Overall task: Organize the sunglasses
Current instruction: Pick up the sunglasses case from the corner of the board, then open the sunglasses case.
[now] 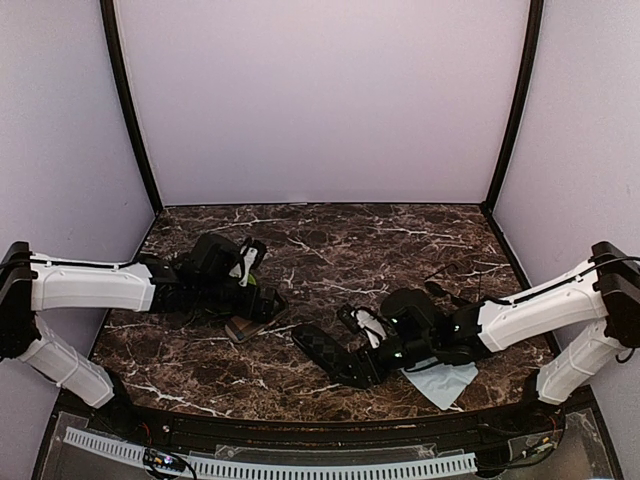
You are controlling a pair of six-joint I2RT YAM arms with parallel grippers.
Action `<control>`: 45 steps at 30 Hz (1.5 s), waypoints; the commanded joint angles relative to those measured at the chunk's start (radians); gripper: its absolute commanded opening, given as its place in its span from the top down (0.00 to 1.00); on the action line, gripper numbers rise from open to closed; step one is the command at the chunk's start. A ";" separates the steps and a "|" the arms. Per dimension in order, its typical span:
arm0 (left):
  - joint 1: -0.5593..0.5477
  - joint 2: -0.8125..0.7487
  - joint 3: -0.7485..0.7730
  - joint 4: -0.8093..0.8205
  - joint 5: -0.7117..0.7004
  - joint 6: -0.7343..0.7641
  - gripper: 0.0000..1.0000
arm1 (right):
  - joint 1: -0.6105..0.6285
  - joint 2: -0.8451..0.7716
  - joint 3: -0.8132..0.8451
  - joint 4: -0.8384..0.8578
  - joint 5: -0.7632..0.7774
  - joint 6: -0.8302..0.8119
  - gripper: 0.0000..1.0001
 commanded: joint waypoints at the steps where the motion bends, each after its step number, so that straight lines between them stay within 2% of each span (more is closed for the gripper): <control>1: -0.030 -0.045 -0.084 0.101 0.064 -0.001 0.04 | -0.024 -0.035 -0.034 0.130 -0.020 0.034 0.67; 9: -0.031 -0.198 -0.330 0.553 0.260 -0.208 0.05 | -0.071 -0.051 -0.062 0.274 -0.032 0.117 0.74; 18: -0.032 -0.137 -0.435 0.996 0.416 -0.397 0.05 | -0.071 -0.031 0.005 0.351 -0.096 0.155 0.78; 31: -0.032 -0.038 -0.399 1.162 0.491 -0.463 0.01 | -0.073 -0.049 0.046 0.431 -0.096 0.155 0.78; 34: -0.031 -0.002 -0.405 1.234 0.516 -0.482 0.01 | -0.073 -0.043 0.054 0.455 -0.161 0.196 0.80; 39: -0.031 0.070 -0.423 1.389 0.550 -0.543 0.01 | -0.073 -0.050 0.057 0.467 -0.172 0.202 0.80; 45: -0.031 0.125 -0.415 1.491 0.592 -0.572 0.01 | -0.073 -0.053 0.061 0.474 -0.183 0.206 0.80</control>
